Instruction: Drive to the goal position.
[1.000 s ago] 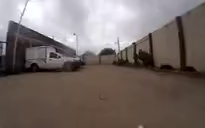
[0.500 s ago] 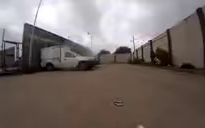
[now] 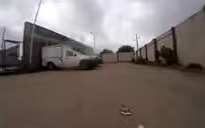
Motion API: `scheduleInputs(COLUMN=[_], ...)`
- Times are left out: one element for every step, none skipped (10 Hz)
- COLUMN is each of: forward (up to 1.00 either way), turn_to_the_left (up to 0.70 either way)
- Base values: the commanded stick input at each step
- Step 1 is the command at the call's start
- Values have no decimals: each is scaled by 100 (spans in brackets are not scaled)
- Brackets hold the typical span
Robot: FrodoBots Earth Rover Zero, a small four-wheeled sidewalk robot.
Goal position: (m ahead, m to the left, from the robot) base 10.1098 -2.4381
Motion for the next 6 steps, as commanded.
scheduleInputs(forward=[50,50,50,50,50,50], turn_to_the_left=[0,0,0,0,0,0])
